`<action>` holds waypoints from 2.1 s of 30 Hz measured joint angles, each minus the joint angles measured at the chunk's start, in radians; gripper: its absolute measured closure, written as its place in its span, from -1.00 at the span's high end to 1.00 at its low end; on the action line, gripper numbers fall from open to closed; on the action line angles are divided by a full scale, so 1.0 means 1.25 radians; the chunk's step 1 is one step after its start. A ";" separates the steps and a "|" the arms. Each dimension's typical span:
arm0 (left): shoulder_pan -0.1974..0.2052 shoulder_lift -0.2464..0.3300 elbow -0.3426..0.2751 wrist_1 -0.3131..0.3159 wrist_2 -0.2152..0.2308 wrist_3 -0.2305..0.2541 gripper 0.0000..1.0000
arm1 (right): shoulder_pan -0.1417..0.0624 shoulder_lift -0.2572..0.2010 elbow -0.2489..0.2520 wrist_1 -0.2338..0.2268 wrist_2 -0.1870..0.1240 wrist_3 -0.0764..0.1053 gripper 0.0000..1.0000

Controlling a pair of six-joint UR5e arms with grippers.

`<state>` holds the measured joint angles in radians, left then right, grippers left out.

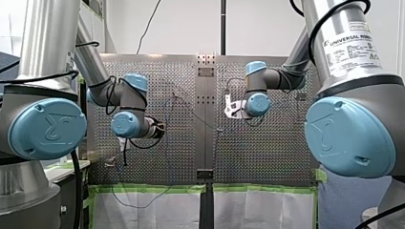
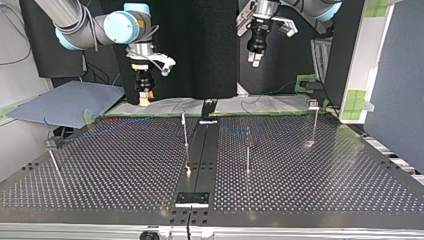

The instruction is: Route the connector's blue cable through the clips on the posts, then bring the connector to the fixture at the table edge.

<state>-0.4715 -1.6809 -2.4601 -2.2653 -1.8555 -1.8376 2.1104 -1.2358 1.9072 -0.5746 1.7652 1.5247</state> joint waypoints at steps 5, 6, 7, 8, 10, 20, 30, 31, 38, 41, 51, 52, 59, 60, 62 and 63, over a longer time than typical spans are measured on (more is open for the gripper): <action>0.002 0.000 0.000 0.001 -0.002 0.000 1.00 | -0.001 0.001 0.026 -0.031 -0.005 0.001 1.00; 0.003 0.000 0.001 0.001 -0.003 0.000 1.00 | 0.001 0.002 0.030 -0.037 -0.007 0.000 1.00; 0.004 0.000 0.001 0.002 -0.003 0.000 1.00 | 0.002 0.002 0.033 -0.041 -0.010 0.000 1.00; 0.005 0.000 0.001 0.002 -0.003 0.000 1.00 | 0.004 0.002 0.037 -0.046 -0.014 -0.001 1.00; 0.006 0.000 0.001 0.003 -0.004 -0.001 1.00 | 0.007 0.002 0.042 -0.051 -0.021 -0.002 1.00; 0.009 0.000 0.001 0.004 -0.009 0.000 1.00 | 0.035 0.005 0.066 -0.061 -0.044 -0.038 1.00; 0.015 0.000 0.002 0.006 -0.029 0.000 1.00 | 0.077 0.007 0.085 -0.077 -0.035 -0.055 1.00; 0.015 0.000 0.002 0.006 -0.029 0.000 1.00 | 0.082 0.007 0.085 -0.081 -0.031 -0.055 1.00; 0.017 0.000 0.004 0.004 -0.030 0.000 1.00 | 0.126 0.008 0.085 -0.089 0.011 -0.053 1.00; 0.017 0.000 0.009 -0.001 -0.038 -0.004 1.00 | 0.145 0.008 0.085 -0.078 0.022 -0.053 1.00; 0.018 0.000 0.014 -0.017 -0.057 -0.009 1.00 | 0.179 0.009 0.090 -0.063 0.040 -0.020 1.00; 0.018 0.000 0.014 -0.021 -0.062 -0.008 1.00 | 0.179 0.009 0.090 -0.063 0.041 -0.017 1.00; 0.019 0.000 0.015 -0.053 -0.097 0.016 1.00 | 0.178 0.010 0.091 -0.064 0.052 -0.007 1.00; 0.019 0.000 0.015 -0.054 -0.097 0.018 1.00 | 0.178 0.010 0.091 -0.065 0.052 -0.006 1.00; 0.018 0.000 0.015 -0.057 -0.097 0.021 1.00 | 0.178 0.009 0.091 -0.067 0.053 -0.006 1.00; 0.019 0.000 0.014 -0.057 -0.097 0.022 1.00 | 0.179 0.010 0.091 -0.067 0.053 -0.006 1.00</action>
<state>-0.4484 -1.6812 -2.4420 -2.3370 -1.9769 -1.8103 2.3336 -1.2239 2.0213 -0.6579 1.8314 1.5174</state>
